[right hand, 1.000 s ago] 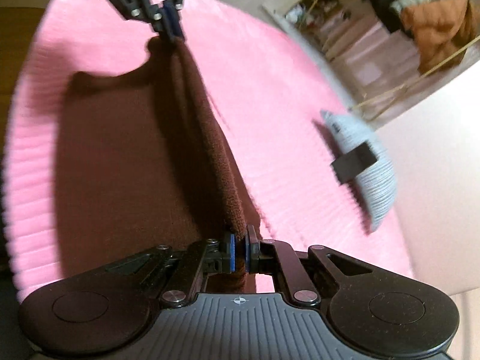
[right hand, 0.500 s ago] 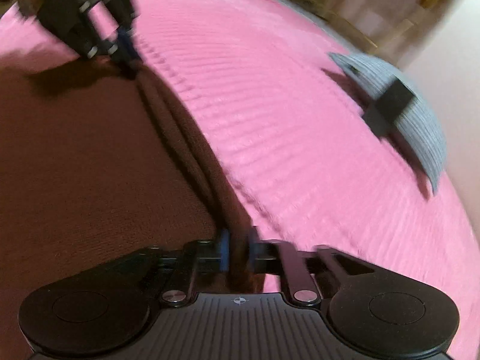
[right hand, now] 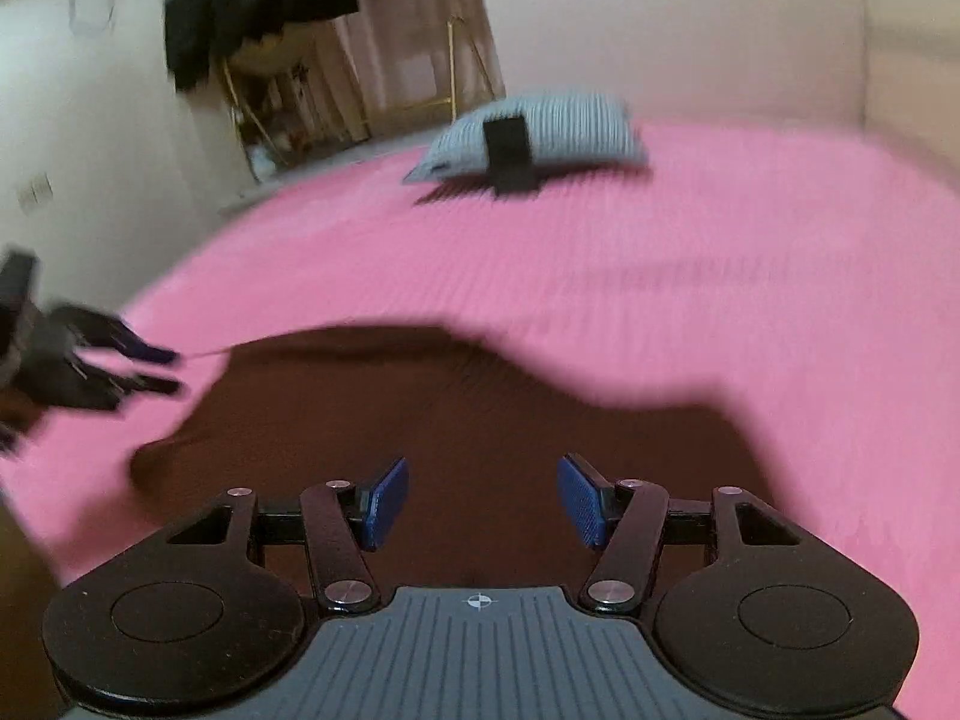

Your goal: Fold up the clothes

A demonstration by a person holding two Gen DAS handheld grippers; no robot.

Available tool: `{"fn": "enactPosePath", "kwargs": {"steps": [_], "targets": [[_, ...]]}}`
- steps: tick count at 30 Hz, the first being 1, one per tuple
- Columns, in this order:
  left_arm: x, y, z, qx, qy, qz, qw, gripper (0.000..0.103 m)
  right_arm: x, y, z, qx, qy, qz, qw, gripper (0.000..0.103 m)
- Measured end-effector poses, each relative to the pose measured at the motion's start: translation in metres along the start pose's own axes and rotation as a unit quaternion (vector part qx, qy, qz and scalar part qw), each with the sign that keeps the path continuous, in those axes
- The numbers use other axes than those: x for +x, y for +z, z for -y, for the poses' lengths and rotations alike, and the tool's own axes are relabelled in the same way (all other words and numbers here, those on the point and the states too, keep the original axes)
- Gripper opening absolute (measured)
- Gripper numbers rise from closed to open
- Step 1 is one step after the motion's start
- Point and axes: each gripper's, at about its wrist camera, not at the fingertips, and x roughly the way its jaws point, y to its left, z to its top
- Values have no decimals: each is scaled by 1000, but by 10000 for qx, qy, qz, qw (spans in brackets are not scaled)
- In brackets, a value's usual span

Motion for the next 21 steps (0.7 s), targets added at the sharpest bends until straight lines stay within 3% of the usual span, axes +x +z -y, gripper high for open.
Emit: {"fn": "enactPosePath", "kwargs": {"steps": [3,6,7,9,11,12,15,19,21], "targets": [[10,-12,36,227,-306,-304,9988,32,-5,-35,16,393,-112,-170,9990,59],[17,-19,52,507,-88,-448,9977,31,-19,-43,49,933,-937,-57,9912,59],[17,-20,56,562,-3,-454,9974,31,-32,-43,58,1195,-1006,148,9876,59],[8,-12,56,447,91,-364,9983,31,-63,-50,70,1707,-882,666,9791,59],[-4,-6,60,405,148,-200,9989,31,-74,-57,76,2091,-986,895,9688,66],[-9,-4,65,461,137,-120,9988,32,-76,-67,75,2295,-931,904,9646,72],[-17,9,91,774,-113,102,9969,35,-75,-94,72,2824,-796,839,9523,72],[-5,41,122,1184,-622,248,9907,38,-75,-78,65,2277,-1313,1258,9566,72],[8,51,130,1223,-808,266,9888,40,-69,-58,70,1879,-1193,1299,9662,72]]}}
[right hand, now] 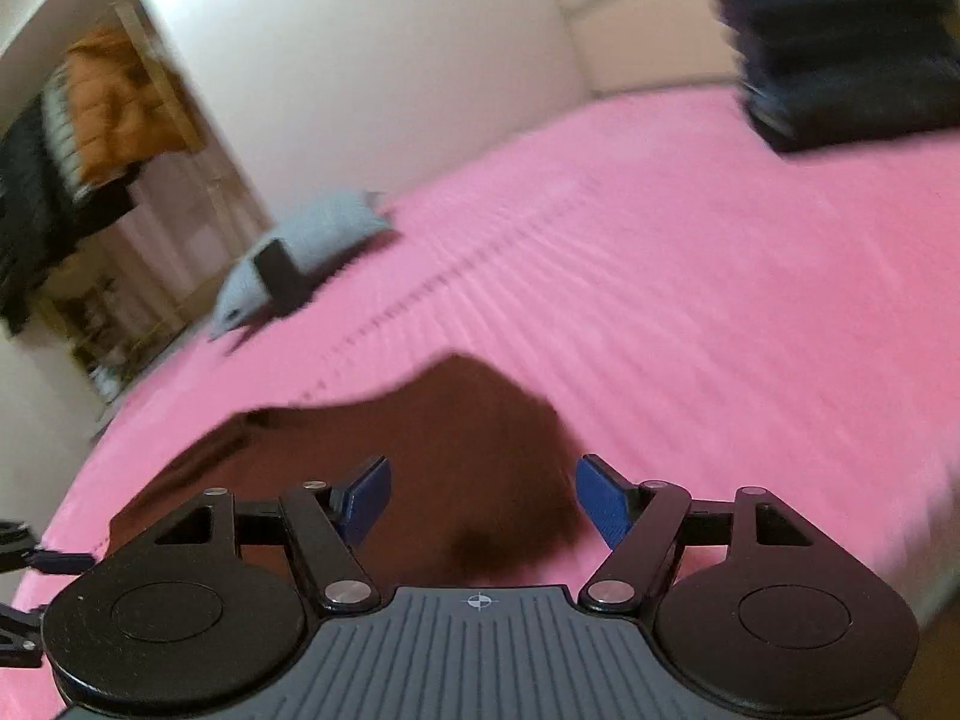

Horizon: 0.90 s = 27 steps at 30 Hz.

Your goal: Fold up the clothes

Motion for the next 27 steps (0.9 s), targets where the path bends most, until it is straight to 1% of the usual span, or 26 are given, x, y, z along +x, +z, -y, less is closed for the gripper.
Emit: {"fn": "enactPosePath", "kwargs": {"steps": [1,2,4,5,6,7,9,10,11,12,13,14,15,17,18,21,24,26,27], "targets": [[10,4,2,-28,-61,-19,10000,41,8,11,-3,-247,105,-19,9996,71],[22,6,2,-89,-83,-83,9999,41,20,20,-2,-540,209,-149,9982,71],[43,6,-1,-257,-173,-255,9992,40,52,36,0,-1083,390,-473,9922,70],[55,4,-3,-397,-301,-371,9981,41,72,42,0,-1325,465,-662,9879,68],[62,2,-6,-526,-391,-410,9970,41,85,47,2,-1490,490,-830,9841,55],[63,1,-8,-657,-435,-363,9962,41,98,50,4,-1647,511,-996,9800,48],[64,0,-13,-850,-477,-303,9948,42,124,57,7,-1882,549,-1275,9723,46],[61,-1,-15,-916,-459,-267,9944,42,129,56,10,-1935,556,-1406,9694,37],[57,-1,-15,-953,-422,-236,9943,42,132,55,13,-1986,563,-1538,9663,23],[54,-2,-15,-984,-378,-201,9942,41,133,57,10,-2079,551,-1573,9639,9],[48,-3,-16,-993,-307,-145,9945,41,133,59,6,-2174,538,-1600,9614,9],[43,-4,-17,-1023,-259,-71,9944,41,144,66,-1,-2305,555,-1488,9600,8],[41,-6,-18,-1099,-252,-37,9936,41,143,72,-4,-2404,534,-1323,9601,8],[39,-8,-22,-1246,-235,18,9919,41,150,76,-1,-2334,529,-1158,9640,8],[41,-10,-23,-1290,-215,-25,9914,41,155,78,0,-2294,528,-1078,9659,9],[43,-11,-23,-1320,-173,-118,9910,40,173,68,12,-2073,424,-1385,9675,9],[34,-12,-21,-1305,-143,-82,9913,41,158,65,12,-2092,417,-1198,9696,9],[30,-17,-23,-1396,-109,-89,9901,41,147,64,6,-2302,382,-1104,9661,8],[30,-18,-24,-1442,-66,-70,9895,41,140,66,0,-2418,413,-981,9645,7]]}}
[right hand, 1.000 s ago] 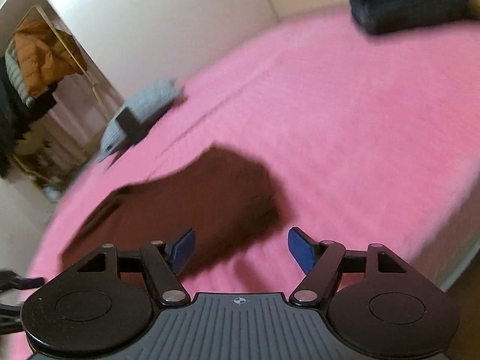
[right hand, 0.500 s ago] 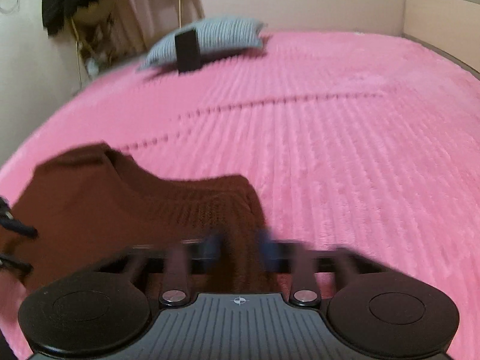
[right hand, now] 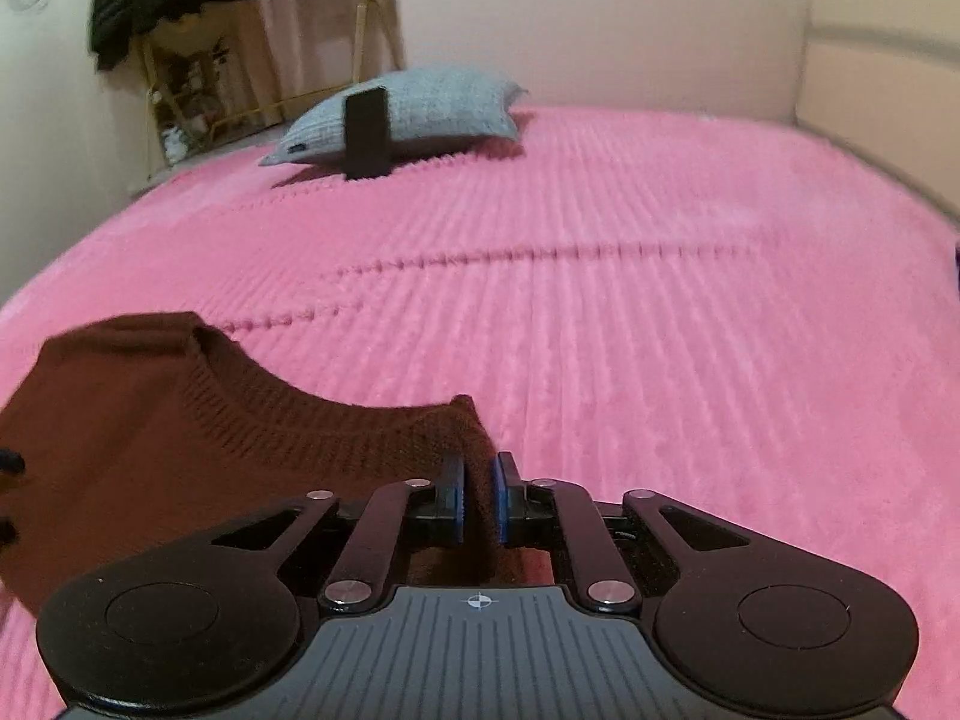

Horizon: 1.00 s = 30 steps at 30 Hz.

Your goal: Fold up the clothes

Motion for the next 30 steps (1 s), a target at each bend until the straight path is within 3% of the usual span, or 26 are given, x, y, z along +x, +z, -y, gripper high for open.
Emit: {"fn": "enactPosePath", "kwargs": {"steps": [4,8,9,10,12,14,17,20,24,26,30], "targets": [[-7,-3,-9,-221,137,190,9995,41,-20,14,-8,-164,4,545,9984,7],[8,-10,-18,-324,242,-86,9991,41,19,4,6,17,-55,-204,9998,7],[9,-13,-21,-379,261,-136,9988,41,25,0,10,102,-99,-297,9995,13],[7,-17,-26,-439,314,-137,9984,42,22,-3,14,243,-154,-216,9994,38],[-2,-26,-35,-520,495,-158,9973,42,5,-6,11,224,-506,-88,9984,60],[-13,-38,-48,-641,742,-221,9949,42,-14,-10,5,135,-782,49,9968,59],[-32,-63,-66,-885,1090,-308,9896,44,-60,-25,-15,376,-773,468,9952,59],[-53,-91,-83,-1282,1298,-283,9828,51,-102,-52,-33,1206,-644,710,9881,60],[-77,-107,-91,-1666,1470,-165,9749,56,-119,-99,-51,2640,-222,479,9631,60],[-86,-100,-82,-1494,1567,-81,9762,44,-113,-111,-57,2965,-95,379,9542,60],[-96,-84,-58,-1132,1308,270,9846,44,-93,-114,-62,3599,-244,290,9322,60]]}}
